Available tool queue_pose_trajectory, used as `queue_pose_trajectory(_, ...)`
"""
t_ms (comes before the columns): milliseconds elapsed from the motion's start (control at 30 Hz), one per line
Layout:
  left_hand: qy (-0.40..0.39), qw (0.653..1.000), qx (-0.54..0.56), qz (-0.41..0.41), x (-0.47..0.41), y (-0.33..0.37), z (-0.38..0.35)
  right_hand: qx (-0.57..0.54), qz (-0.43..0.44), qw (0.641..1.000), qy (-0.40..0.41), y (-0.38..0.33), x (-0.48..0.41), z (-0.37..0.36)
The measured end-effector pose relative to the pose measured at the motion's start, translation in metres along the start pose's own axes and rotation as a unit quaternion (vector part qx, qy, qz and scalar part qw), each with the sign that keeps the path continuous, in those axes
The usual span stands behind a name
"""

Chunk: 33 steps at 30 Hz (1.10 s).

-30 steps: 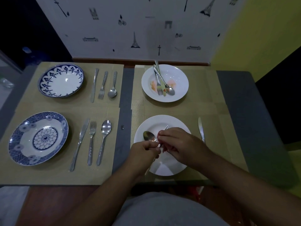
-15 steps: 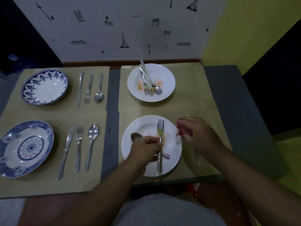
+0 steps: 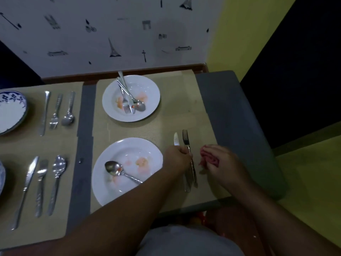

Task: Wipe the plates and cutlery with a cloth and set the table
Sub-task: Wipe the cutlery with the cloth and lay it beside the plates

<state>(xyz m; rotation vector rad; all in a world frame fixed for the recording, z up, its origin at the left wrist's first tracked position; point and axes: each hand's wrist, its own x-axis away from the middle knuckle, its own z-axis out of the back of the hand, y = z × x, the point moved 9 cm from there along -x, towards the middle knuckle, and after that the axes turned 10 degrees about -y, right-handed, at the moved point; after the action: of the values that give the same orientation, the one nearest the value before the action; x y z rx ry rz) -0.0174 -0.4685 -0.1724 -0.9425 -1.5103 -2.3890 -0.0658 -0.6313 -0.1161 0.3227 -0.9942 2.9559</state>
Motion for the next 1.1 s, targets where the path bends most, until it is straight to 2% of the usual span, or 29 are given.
queue_pose_trajectory(333,0.020,0.994,-0.108,0.008,-0.020,-0.001,-0.023,-0.027,0.003,0.999,-0.038,0.019,-0.009,-0.001)
queue_pose_trajectory(500,0.073,0.977,-0.193,-0.056,-0.011,0.013,-0.018,-0.048,0.004,0.998,-0.041,0.023,-0.016,-0.002)
queue_pose_trajectory(567,0.079,0.957,-0.249,-0.124,-0.008,0.023,-0.022,-0.045,0.008,0.998,-0.041,0.023,-0.018,-0.002)
queue_pose_trajectory(633,0.045,0.926,-0.330,-0.177,-0.008,0.026,-0.034,-0.045,0.008,0.998,-0.043,0.024,-0.019,-0.001)
queue_pose_trajectory(767,-0.010,0.877,-0.449,-0.170,-0.015,0.013,-0.051,-0.033,0.010,0.998,-0.054,0.024,-0.019,-0.002)
queue_pose_trajectory(900,0.005,0.871,-0.451,-0.196,-0.013,0.015,-0.049,-0.027,0.009,0.998,-0.061,0.020,-0.020,-0.006)
queue_pose_trajectory(1100,0.082,0.882,-0.369,-0.282,0.027,0.037,-0.009,-0.021,0.046,0.997,-0.052,-0.009,-0.022,-0.011)
